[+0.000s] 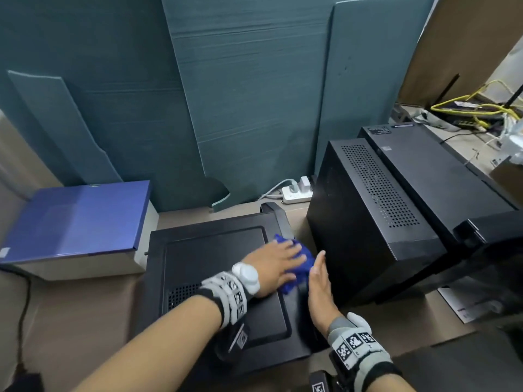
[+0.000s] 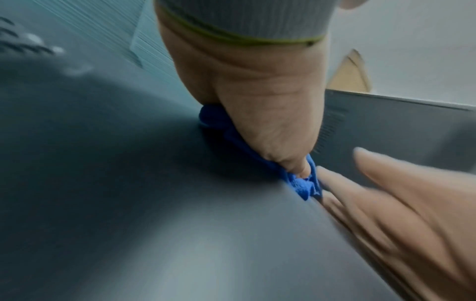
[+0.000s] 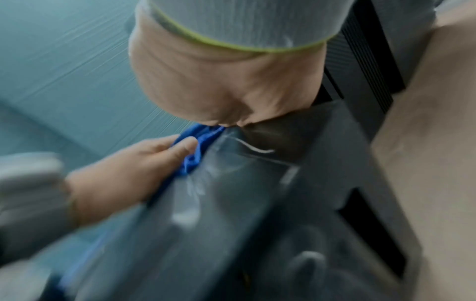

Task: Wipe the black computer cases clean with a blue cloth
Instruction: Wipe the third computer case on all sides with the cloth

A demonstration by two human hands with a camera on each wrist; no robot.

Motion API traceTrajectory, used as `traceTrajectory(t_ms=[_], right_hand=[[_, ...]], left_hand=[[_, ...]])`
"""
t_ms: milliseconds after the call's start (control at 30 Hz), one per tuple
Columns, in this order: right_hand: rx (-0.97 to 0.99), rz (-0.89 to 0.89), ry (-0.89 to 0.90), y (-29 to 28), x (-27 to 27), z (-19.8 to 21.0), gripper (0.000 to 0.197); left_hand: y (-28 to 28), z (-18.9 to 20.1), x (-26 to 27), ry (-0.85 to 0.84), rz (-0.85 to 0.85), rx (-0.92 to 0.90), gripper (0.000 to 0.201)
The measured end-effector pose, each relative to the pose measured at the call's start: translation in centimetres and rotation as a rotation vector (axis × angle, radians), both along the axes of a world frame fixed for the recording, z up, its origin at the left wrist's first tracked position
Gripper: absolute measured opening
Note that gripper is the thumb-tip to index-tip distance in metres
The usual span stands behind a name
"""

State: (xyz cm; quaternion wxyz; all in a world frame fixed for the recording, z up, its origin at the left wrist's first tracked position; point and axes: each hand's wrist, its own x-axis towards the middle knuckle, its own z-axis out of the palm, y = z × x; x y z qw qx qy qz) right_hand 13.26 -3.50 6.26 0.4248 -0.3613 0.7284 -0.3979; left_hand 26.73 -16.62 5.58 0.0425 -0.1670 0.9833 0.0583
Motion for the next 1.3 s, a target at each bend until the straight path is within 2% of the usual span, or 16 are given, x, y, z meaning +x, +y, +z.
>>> traceTrajectory(t_ms=[67,100,167,300,367,467,533,600,700,767,867,900,1000,1033,1167,1300], right_hand=[[0.009,0.121,0.136,0.7,0.0,-0.5,0.073],[0.024,0.154,0.165,0.9,-0.2,-0.7,0.063],[0.044,0.175,0.183,1.1,-0.5,-1.0,0.058],[0.042,0.125,0.08,1.0,-0.8,-1.1,0.058],[0.034,0.068,0.011,0.7,-0.9,-1.1,0.061],[0.056,-0.148,-0.171,-0.2,-1.1,-1.1,0.096],[0.066,-0.228,-0.228,0.1,-2.5,-1.6,0.089],[0.033,-0.091,-0.207,1.4,-0.1,0.2,0.081],[0.045,-0.152,-0.196,-0.4,-0.6,1.1,0.086],[0.012,-0.141,-0.081,-1.2,-1.5,1.2,0.085],[-0.014,0.182,0.189,-0.7,-1.7,1.7,0.062],[0.014,0.278,0.236,-0.5,-1.6,1.3,0.062],[0.073,0.56,0.489,0.0,-0.9,-1.0,0.094],[0.08,0.61,0.59,0.2,-0.8,-2.0,0.098],[0.089,0.625,0.755,0.6,-0.9,-3.9,0.094],[0.14,0.639,0.78,-0.3,-1.2,-5.2,0.094]], left_hand=[[-2.7,1.0,-0.2,-0.076,0.148,-0.019,0.059],[-3.8,1.3,-0.4,-0.109,0.214,-0.02,0.06],[-5.2,1.5,-0.9,-0.132,0.312,0.012,0.061],[-5.2,0.8,-1.5,-0.161,0.383,-0.012,0.061],[-3.6,0.9,-2.1,-0.169,0.365,-0.049,0.06],[-0.9,0.3,-2.8,-0.177,0.273,-0.014,0.06],[1.3,-0.2,-3.6,-0.166,0.227,0.02,0.06],[5.2,1.4,-0.1,-0.155,0.266,-0.008,0.06],[7.9,0.7,-1.0,-0.1,0.146,0.067,0.054],[10.0,0.5,-1.1,-0.009,0.074,0.093,0.047],[13.2,0.3,0.0,0.16,0.019,0.073,0.044],[14.2,0.3,0.4,0.203,0.002,0.05,0.045],[16.6,-0.1,2.2,0.193,-0.069,-0.004,0.046],[17.1,-0.4,3.3,0.188,-0.076,-0.016,0.047],[18.9,-0.3,9.3,0.174,0.064,-0.006,0.055],[18.6,-0.2,15.4,0.112,0.232,-0.004,0.059]])
